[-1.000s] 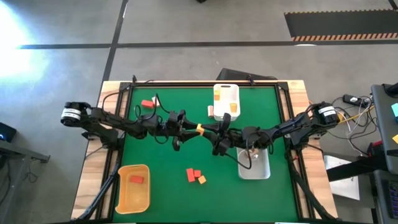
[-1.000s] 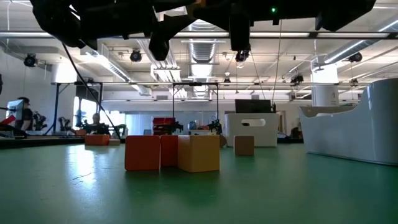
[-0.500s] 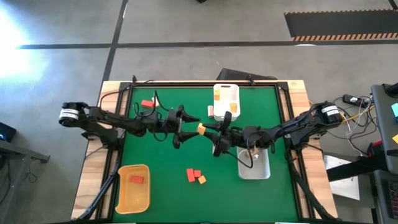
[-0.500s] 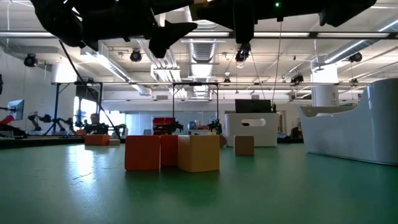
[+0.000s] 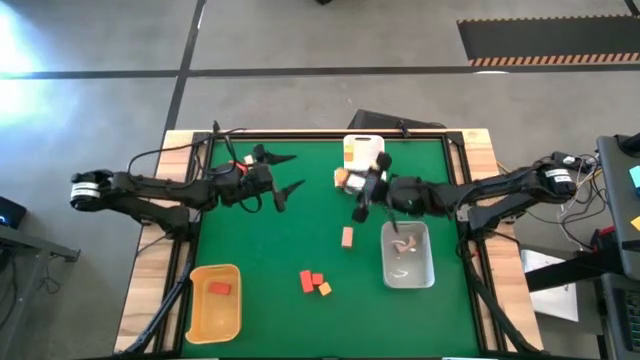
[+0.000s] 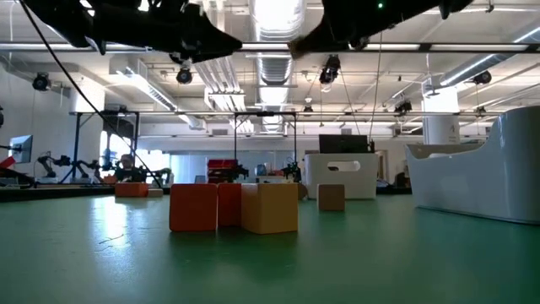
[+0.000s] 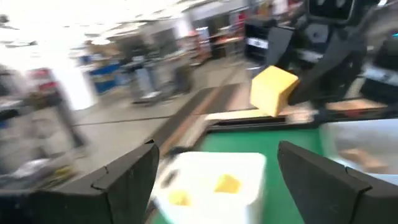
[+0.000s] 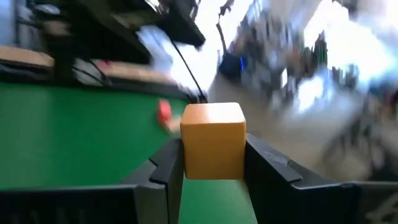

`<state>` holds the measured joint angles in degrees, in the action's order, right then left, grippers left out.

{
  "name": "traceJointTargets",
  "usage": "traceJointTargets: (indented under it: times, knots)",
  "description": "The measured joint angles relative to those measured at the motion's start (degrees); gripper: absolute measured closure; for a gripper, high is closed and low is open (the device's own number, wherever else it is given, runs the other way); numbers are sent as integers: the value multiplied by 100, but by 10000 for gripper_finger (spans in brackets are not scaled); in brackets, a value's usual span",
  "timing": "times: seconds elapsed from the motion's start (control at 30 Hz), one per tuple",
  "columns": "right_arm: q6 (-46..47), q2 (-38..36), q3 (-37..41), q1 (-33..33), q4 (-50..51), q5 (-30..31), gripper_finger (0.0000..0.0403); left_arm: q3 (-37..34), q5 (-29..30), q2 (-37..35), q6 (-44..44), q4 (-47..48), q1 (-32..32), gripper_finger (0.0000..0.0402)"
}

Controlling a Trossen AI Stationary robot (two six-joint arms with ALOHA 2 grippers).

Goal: Sort & place blocks by color
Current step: Put the yellow block into the white bin

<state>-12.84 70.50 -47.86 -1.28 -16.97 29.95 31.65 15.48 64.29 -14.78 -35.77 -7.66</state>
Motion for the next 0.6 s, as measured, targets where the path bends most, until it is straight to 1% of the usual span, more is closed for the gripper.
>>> traceJointTargets:
  times: [0.1, 0.17, 0.23, 0.3, 0.37, 0.47, 0.53, 0.6]
  knots:
    - [1032, -10, -644, 577, 1749, -91, 281, -14, 633, -28, -162, 127, -13, 93]
    - [1547, 150, -1121, 975, 2924, -353, 281, -14, 824, 7, -235, 115, -16, 93]
    - [1965, 371, -1569, 1419, 3910, -812, 281, -19, 905, 11, -272, 230, -26, 93]
    - [2329, 674, -1945, 1825, 4615, -1375, 281, -19, 905, 27, -272, 222, -26, 93]
    - [2384, 1014, -2258, 2213, 5094, -1997, 281, -19, 905, 29, -272, 231, -26, 93]
    - [1932, 1565, -2658, 2665, 5785, -2746, 281, -19, 905, 29, -365, 238, -26, 93]
    - [1651, 1932, -2910, 2899, 6270, -2929, 281, -19, 905, 29, -384, 263, -26, 93]
    - [1314, 2259, -3114, 3119, 6529, -3059, 281, -19, 905, 29, -386, 296, -26, 93]
